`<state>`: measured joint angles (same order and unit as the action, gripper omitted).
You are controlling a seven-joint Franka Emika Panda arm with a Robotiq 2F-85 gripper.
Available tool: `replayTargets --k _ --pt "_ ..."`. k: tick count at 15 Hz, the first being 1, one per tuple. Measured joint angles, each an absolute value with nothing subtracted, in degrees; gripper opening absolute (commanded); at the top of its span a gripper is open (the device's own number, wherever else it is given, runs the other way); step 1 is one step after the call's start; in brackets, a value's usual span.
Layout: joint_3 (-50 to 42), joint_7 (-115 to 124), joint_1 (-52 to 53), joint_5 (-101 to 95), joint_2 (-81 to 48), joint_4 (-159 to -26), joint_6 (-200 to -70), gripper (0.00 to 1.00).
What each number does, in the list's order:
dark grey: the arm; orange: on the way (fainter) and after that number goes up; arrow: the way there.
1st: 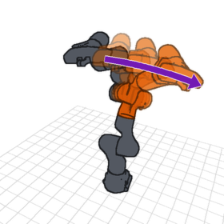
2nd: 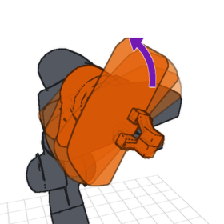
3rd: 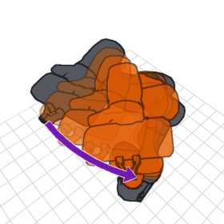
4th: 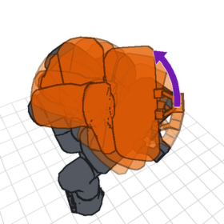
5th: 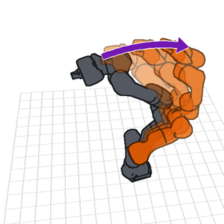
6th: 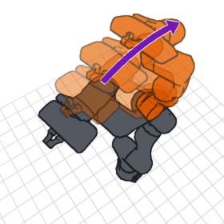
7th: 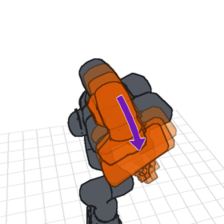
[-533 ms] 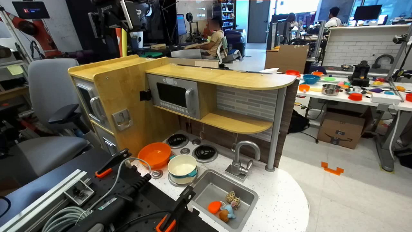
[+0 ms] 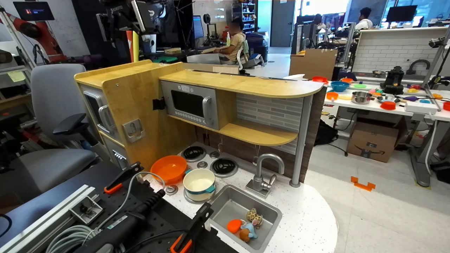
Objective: Turn the bowl anticlockwise
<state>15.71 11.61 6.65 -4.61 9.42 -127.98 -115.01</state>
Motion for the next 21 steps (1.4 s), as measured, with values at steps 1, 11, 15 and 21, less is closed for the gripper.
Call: replayTargets --k 1,11,15,21 --pt "15.6 11.6 6.7 -4.6 9.4 -128.0 -115.0 1.00" --pt "12.8 5.8 6.7 -1.2 7.1 -133.3 -122.6 1.00" --pt "11.3 0.1 6.7 -0.7 0.6 -138.8 -130.7 1.00" --pt "9.0 -4.8 6.4 -0.8 -13.2 -141.4 -142.3 1.00"
